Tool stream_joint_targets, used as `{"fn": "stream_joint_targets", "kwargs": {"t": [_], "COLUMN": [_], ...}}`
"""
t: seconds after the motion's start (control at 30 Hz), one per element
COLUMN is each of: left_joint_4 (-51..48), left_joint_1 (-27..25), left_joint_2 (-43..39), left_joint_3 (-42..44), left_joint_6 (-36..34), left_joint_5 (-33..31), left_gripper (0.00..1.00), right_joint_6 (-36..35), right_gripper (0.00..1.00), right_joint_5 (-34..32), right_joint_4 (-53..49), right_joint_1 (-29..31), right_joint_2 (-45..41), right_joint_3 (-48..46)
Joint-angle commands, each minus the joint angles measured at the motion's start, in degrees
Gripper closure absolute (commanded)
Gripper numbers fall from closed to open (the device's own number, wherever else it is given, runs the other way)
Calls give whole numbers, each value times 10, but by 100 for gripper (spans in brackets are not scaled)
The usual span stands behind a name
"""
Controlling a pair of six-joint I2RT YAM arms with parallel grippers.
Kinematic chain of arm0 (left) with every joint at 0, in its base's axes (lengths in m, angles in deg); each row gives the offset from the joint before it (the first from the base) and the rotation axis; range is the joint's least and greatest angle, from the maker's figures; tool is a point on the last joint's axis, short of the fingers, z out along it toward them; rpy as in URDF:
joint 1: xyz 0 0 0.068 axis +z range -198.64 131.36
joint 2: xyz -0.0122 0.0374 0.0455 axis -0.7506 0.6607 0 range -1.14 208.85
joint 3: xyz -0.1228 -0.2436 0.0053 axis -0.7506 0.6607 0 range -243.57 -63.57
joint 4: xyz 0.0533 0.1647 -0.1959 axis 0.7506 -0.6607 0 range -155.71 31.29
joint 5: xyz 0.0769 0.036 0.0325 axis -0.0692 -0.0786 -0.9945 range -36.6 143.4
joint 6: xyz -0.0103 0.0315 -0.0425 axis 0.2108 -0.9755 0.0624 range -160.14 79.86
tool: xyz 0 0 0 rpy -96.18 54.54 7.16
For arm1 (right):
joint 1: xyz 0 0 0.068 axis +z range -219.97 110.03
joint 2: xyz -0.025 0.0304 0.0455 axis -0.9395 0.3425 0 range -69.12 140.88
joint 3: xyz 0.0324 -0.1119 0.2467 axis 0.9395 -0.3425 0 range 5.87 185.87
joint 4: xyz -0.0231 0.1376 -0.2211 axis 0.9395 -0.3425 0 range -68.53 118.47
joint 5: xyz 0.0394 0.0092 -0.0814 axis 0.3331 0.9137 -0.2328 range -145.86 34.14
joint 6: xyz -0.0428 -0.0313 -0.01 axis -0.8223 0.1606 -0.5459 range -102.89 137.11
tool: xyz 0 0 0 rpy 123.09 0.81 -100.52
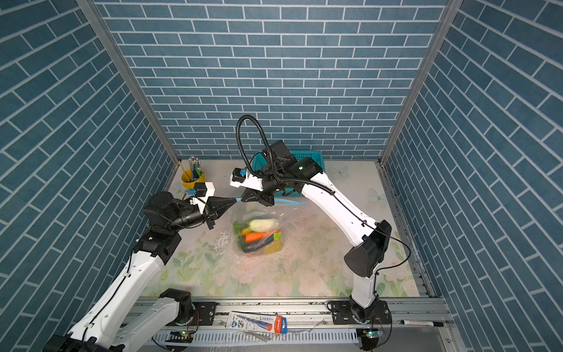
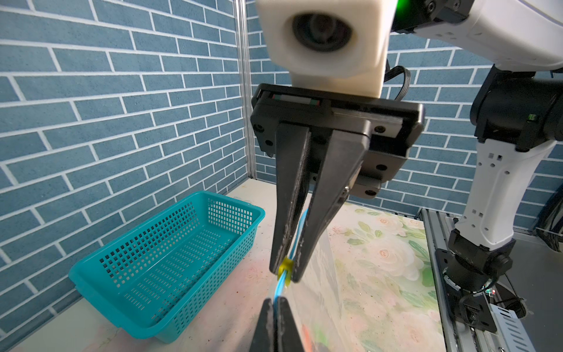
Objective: Place the food in the zip-top bag and seal the zipper
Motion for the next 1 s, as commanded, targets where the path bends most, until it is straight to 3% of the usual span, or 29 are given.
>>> {"fn": "stream_joint_targets", "kwargs": {"t": [0.0, 0.97], "left_joint_4": [2, -35], "left_joint_1": [-2, -1], "left_joint_2": [-14, -55], "left_joint_3": [-12, 2], "left_joint_6": [-8, -38], "left_joint_5": [-8, -136], "left_gripper": [100, 100], "right_joint_6": [-19, -26], "right_gripper": [95, 100], "right_joint_5": [2, -37], "right_joint_4": [-19, -32], "right_joint_1": [2, -4], "right_joint_2": [-2, -17], "right_joint_3": [28, 29]}}
